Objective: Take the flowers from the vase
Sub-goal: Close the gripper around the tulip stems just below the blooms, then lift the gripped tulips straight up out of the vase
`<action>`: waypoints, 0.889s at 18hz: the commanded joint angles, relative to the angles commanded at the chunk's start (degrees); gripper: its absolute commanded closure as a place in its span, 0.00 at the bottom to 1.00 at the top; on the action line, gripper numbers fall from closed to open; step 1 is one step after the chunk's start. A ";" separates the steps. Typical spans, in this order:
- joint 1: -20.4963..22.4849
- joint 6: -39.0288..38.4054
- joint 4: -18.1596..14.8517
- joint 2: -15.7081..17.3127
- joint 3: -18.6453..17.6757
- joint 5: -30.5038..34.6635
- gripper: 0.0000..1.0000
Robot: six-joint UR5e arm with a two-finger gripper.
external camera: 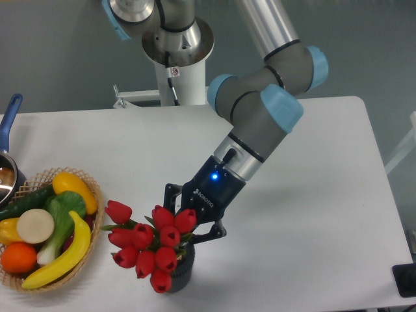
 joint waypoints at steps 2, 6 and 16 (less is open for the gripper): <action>0.00 -1.14 0.00 0.09 0.00 0.00 0.88; 0.17 -3.60 -0.09 1.23 -0.09 0.00 0.85; 1.58 -9.76 -0.09 4.48 0.00 -0.18 0.85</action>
